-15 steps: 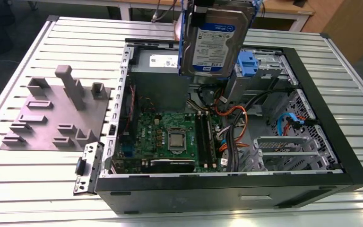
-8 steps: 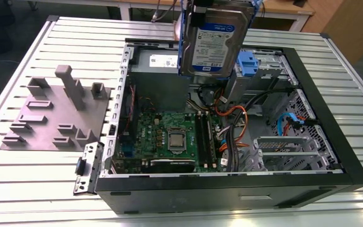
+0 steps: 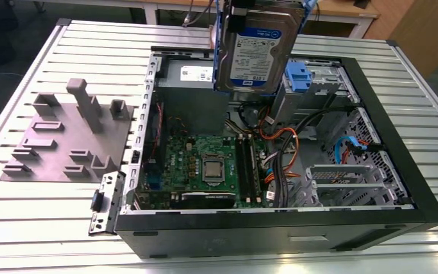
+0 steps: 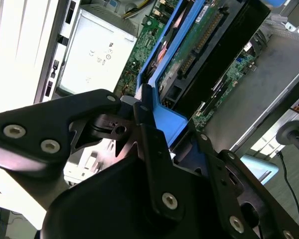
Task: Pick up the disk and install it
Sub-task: 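Insert the disk into the insertion slot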
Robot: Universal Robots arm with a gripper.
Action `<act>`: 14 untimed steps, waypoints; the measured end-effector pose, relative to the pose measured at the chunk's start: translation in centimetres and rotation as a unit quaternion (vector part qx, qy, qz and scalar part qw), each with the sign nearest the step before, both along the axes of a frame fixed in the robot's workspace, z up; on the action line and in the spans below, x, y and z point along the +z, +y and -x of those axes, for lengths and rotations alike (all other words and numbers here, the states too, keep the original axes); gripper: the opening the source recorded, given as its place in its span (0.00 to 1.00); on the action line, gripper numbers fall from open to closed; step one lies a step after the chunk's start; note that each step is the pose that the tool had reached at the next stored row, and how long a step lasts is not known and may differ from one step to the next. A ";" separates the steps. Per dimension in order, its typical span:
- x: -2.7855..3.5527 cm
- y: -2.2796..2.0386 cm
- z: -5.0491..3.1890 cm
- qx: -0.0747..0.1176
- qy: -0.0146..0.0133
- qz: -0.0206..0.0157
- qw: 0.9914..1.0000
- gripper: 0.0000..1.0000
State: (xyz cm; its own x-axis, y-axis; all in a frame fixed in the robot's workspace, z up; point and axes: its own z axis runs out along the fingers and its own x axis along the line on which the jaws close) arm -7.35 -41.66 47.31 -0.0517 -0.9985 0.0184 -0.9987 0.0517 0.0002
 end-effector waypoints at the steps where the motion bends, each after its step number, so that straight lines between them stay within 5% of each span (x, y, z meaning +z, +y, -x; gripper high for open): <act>1: 0.00 0.00 0.00 0.000 0.000 0.000 1.000 0.36; 14: 0.00 0.00 0.26 0.000 0.000 0.000 1.000 0.36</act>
State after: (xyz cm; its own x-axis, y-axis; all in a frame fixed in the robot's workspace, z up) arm -7.62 -41.66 47.31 -0.0517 -0.9985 0.0184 -0.9987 0.0517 0.0002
